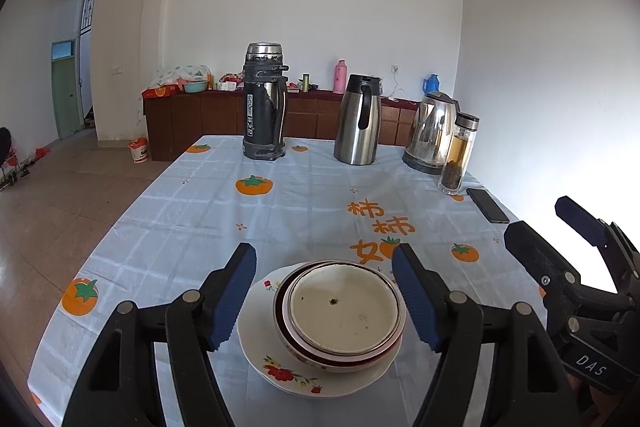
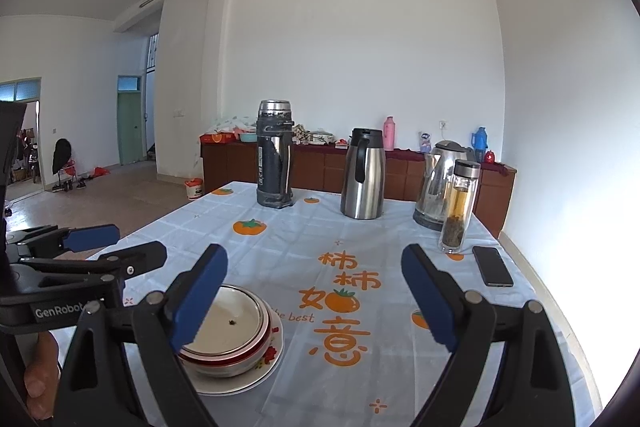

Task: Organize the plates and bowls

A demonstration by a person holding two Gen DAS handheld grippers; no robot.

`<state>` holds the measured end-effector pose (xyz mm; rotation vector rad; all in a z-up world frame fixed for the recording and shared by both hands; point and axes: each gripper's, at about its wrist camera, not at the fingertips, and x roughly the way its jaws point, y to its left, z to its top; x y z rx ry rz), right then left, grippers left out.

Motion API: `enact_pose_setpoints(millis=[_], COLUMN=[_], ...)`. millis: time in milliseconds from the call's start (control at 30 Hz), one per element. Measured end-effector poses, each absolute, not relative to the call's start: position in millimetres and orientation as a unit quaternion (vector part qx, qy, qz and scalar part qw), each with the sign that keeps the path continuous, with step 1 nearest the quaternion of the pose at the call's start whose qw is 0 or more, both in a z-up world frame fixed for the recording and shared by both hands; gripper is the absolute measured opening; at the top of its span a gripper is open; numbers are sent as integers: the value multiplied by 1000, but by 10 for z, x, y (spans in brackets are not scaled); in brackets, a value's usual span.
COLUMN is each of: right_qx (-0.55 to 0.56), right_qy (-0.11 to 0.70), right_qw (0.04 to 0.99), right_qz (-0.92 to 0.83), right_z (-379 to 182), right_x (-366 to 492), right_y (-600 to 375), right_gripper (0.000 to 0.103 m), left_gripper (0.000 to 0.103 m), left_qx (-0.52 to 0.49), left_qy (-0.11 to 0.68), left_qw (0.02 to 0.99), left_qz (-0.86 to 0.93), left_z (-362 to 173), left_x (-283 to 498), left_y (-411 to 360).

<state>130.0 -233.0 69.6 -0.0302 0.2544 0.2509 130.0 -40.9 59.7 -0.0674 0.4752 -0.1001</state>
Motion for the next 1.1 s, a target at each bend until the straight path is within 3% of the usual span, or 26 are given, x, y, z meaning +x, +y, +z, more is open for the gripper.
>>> enact_pose_setpoints(millis=[1100], right_qx=[-12], right_qy=[118], right_qw=[986], right_qz=[119], right_z=[725], right_x=[1298], right_y=[-2371], right_gripper=[92], left_gripper=[73], left_qx=[-19], left_qy=[218], left_qw=[975], left_qz=[-49], left_z=[633], left_x=[1267], left_y=[-493])
